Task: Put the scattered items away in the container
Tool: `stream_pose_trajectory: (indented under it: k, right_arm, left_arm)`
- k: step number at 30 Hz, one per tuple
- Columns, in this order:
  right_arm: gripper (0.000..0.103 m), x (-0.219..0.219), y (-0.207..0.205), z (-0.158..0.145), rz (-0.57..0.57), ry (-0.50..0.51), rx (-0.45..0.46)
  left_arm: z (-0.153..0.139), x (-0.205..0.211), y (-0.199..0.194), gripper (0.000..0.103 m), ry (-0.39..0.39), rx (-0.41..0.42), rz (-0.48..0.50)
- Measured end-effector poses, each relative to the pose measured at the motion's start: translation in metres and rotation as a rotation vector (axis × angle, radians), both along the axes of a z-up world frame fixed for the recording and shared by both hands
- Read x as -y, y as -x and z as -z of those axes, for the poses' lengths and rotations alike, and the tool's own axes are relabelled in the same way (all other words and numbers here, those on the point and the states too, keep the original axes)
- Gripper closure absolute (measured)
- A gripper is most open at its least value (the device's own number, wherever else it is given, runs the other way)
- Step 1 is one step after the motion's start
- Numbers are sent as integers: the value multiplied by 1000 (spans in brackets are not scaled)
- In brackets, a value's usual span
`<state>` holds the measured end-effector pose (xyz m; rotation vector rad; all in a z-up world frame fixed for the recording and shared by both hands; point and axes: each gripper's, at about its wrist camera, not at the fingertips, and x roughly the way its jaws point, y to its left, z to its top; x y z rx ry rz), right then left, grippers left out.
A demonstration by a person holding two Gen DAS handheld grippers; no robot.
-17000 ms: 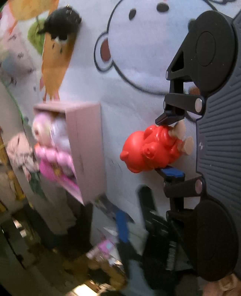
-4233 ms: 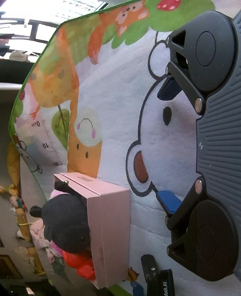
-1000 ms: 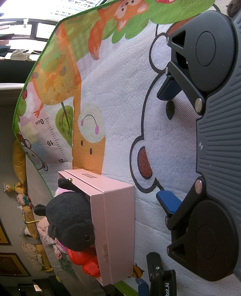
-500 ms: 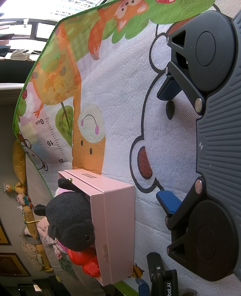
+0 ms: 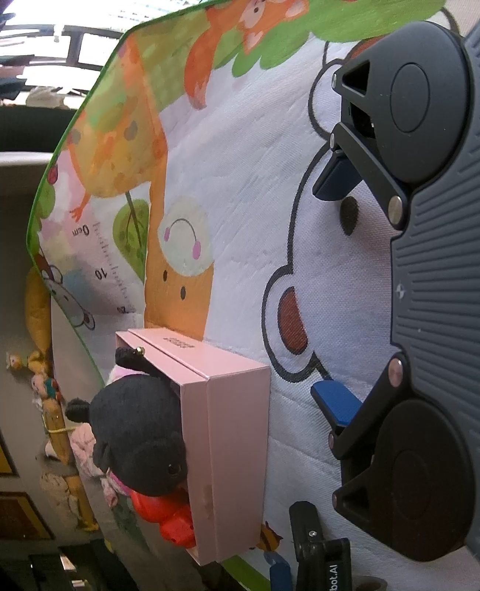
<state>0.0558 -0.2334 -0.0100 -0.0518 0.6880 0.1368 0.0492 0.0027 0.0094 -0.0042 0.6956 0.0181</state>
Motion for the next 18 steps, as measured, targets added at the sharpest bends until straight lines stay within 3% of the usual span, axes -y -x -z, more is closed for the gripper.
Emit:
stream_pose_trajectory:
  k: [18]
  right_arm:
    - [0, -2, 1, 0, 0, -3, -1]
  left_arm:
    - [0, 0, 0, 0, 2, 0, 0]
